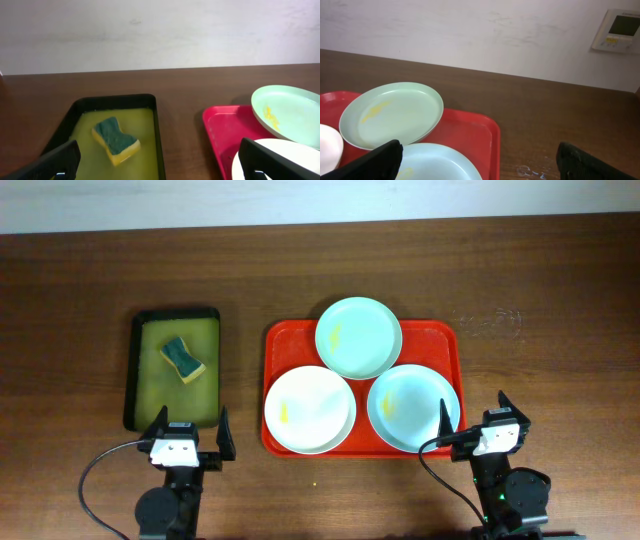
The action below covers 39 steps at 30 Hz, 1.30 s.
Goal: Clean dirty plates on tray and stack at the side
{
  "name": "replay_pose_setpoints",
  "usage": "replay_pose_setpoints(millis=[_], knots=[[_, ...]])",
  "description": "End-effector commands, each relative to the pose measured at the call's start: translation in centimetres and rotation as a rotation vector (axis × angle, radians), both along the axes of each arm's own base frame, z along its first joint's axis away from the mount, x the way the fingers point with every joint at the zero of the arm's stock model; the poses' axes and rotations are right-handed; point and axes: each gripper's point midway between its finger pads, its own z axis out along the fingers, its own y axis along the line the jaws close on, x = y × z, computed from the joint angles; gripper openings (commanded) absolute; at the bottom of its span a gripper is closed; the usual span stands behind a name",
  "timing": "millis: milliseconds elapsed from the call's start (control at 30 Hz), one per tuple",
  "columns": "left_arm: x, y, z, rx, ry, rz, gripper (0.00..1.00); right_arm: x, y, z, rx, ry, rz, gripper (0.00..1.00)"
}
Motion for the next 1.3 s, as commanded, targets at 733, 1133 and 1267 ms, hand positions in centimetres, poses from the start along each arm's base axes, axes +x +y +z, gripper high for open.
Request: replay_pose_setpoints(millis=[733, 1133, 1267], knots=[[-2.4, -7.4, 16.8, 0.012, -0.105, -0.456, 0.99, 0.0, -0.4, -0.3, 0.009, 0.004, -0.020, 0.99], [7.1, -4.6, 9.9, -0.090, 0.595, -0.237, 0.99, 0.0, -0.4, -0.3, 0.009, 0.004, -0.020, 0.99], [9.6, -1.7, 6.6, -0.074, 0.767, -0.097, 0.99, 0.0, -0.4, -0.3, 0.009, 0.004, -0.020, 0.99]])
